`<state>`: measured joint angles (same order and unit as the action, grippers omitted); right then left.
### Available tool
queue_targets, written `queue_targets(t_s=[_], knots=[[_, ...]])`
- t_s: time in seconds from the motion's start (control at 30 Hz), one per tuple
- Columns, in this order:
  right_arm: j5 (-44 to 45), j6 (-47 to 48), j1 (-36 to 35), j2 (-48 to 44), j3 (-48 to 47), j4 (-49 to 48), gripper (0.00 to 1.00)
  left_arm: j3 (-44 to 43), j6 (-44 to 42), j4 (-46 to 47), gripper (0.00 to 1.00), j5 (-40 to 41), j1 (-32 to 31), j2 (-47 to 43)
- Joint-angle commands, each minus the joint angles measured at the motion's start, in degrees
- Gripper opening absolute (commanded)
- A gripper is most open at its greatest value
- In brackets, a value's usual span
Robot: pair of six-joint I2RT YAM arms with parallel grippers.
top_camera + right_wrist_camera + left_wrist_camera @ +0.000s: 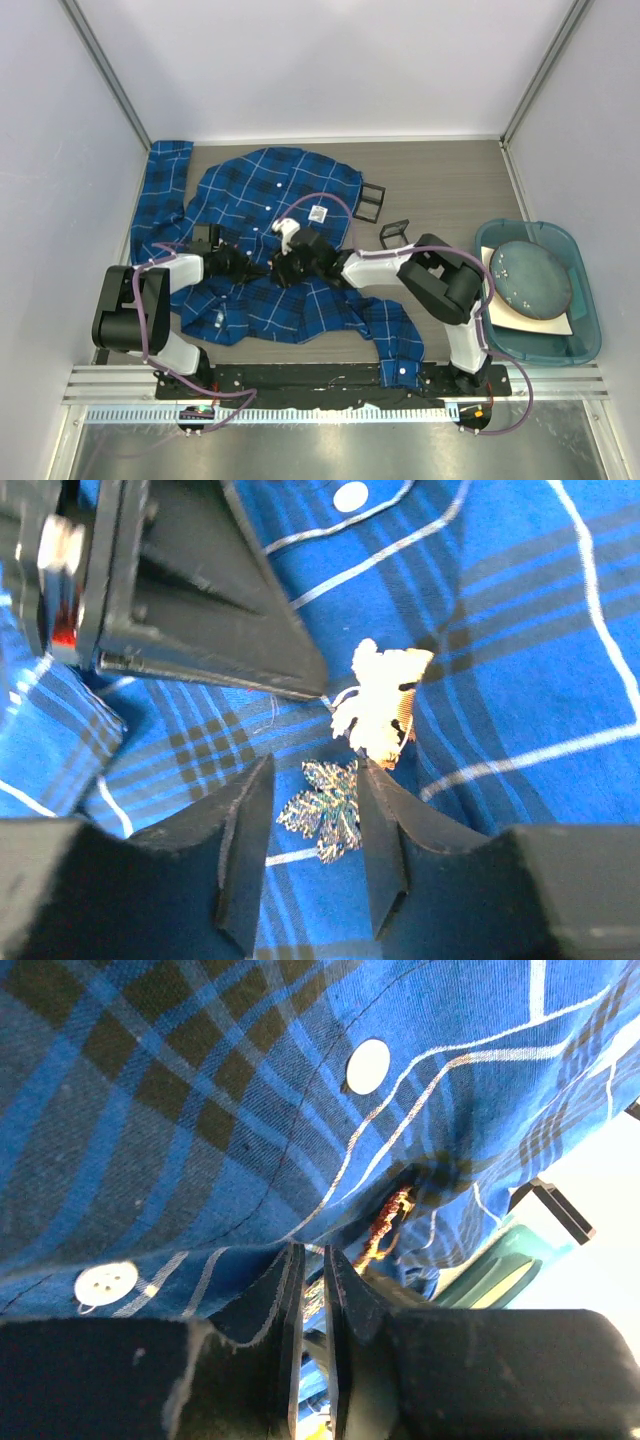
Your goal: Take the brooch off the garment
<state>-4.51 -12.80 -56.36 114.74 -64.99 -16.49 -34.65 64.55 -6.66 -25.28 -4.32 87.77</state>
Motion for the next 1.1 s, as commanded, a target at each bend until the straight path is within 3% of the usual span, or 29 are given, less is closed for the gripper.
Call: queue_targets(t_s=[0.0, 0.3, 0.5, 0.67, 0.83, 1.07], knots=[[-8.84, -16.1, 5.46, -7.59, 0.56, -0.91, 0.47, 0.64, -2.41, 0.59, 0.17, 1.11, 0.27, -1.28], [-12.1, -19.99, 8.46, -6.02, -1.89, 1.11, 0.48, 1.26, -2.59, 1.03, 0.18, 0.93, 0.27, -2.77], [-12.45, -19.28, 8.46, -2.06, -5.14, 2.25, 0.38, 1.08, -2.77, -0.11, 0.21, 0.75, 0.36, -5.93], [-10.52, -17.53, 8.46, -0.31, -5.94, 3.83, 0.35, 0.91, -3.21, -0.99, 0.38, 2.08, 0.36, -8.66], [-11.04, -15.6, 8.55, 0.75, -6.81, 4.89, 0.34, -3.04, -5.22, -0.11, 0.53, -2.67, 0.19, -4.19], [-12.8, -13.75, 8.9, 0.14, -8.66, 7.43, 0.38, -0.78, -5.4, -0.46, 0.56, 1.19, -0.34, -7.78]])
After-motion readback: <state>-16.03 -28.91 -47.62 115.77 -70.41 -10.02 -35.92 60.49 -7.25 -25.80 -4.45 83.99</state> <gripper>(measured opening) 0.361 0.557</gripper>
